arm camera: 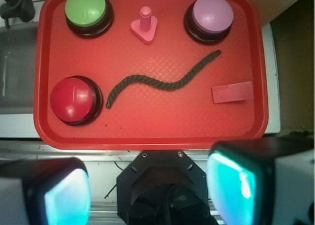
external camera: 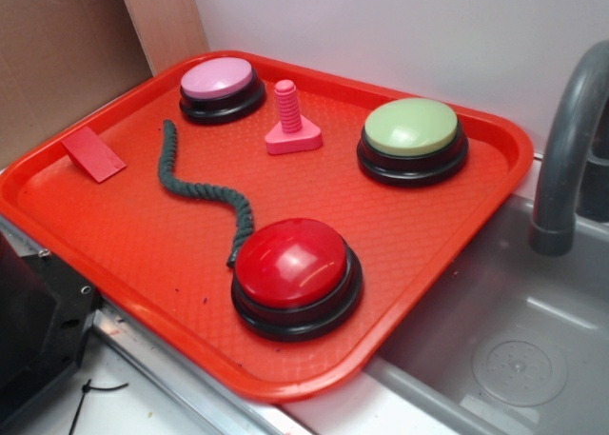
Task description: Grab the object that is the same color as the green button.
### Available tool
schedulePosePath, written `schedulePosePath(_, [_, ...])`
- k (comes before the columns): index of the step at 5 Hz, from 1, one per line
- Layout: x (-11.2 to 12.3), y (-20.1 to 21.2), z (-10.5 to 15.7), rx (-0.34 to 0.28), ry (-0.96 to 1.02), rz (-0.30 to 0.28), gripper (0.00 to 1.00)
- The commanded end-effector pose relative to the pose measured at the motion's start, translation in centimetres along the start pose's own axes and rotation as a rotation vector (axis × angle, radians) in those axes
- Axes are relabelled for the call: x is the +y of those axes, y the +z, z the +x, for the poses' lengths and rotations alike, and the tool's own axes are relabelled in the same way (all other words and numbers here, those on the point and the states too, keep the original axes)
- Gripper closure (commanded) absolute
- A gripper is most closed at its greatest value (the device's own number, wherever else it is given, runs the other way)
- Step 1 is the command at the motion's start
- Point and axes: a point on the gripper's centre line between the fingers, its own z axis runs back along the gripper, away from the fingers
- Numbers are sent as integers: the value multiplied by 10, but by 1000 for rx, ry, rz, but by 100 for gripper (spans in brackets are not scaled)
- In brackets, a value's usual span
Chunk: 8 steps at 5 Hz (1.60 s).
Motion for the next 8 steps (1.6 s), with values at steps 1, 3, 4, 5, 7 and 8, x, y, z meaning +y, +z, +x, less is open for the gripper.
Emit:
schedulePosePath(1, [0, 0, 0, 0, 0, 0, 0])
schedulePosePath(3, [11, -35, 25, 86, 282, -113, 0])
schedulePosePath(4, [19, -64, 35, 40, 528, -83, 0])
schedulePosePath(5, [32, -92, 44, 20, 775, -42, 0])
schedulePosePath(7, [50, -135, 53, -40, 1166, -46, 0])
schedulePosePath(8, [51, -160, 57, -48, 1268, -91, 0])
